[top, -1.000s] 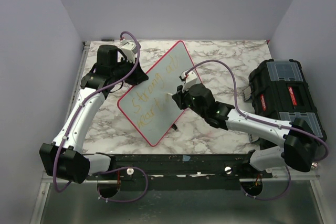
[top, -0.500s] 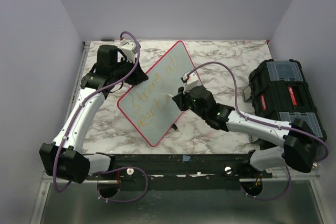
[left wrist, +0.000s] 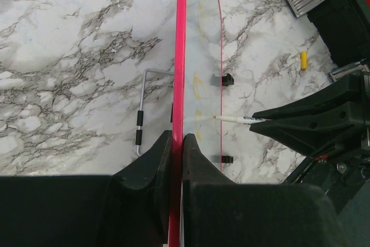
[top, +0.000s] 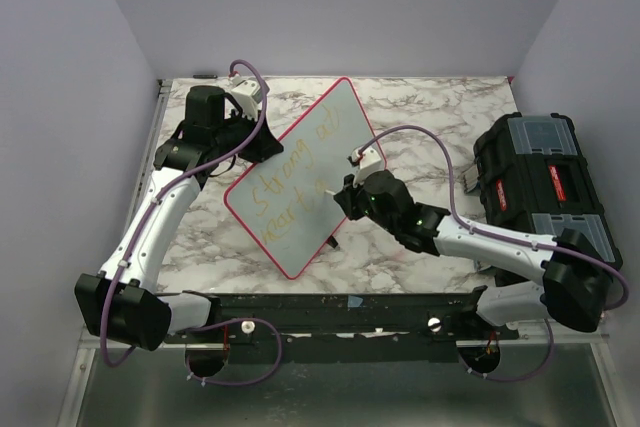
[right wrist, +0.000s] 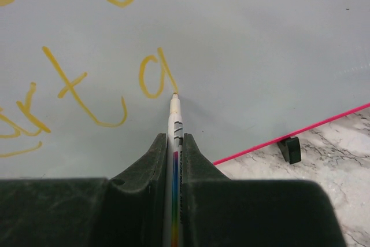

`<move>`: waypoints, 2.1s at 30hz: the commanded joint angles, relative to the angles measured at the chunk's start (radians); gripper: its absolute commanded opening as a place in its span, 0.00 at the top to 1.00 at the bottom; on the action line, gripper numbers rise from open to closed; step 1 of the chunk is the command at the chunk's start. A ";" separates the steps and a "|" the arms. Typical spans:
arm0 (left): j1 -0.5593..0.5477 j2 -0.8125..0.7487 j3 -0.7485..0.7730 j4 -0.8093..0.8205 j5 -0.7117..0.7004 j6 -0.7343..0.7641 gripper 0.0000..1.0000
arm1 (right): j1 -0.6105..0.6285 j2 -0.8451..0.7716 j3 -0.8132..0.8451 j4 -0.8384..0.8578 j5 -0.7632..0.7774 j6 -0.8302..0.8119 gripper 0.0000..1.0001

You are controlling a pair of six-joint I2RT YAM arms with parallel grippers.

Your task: Write a sentence on the whiteboard

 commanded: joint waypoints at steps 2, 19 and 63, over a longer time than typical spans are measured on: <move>-0.008 -0.020 0.013 -0.008 -0.053 0.062 1.00 | 0.000 -0.052 0.000 -0.043 0.041 -0.010 0.99; -0.009 -0.026 0.012 -0.009 -0.051 0.061 1.00 | -0.009 -0.017 0.111 -0.033 0.064 -0.036 0.99; -0.009 -0.028 0.012 -0.008 -0.051 0.061 1.00 | -0.053 0.059 0.138 0.008 -0.029 -0.007 0.99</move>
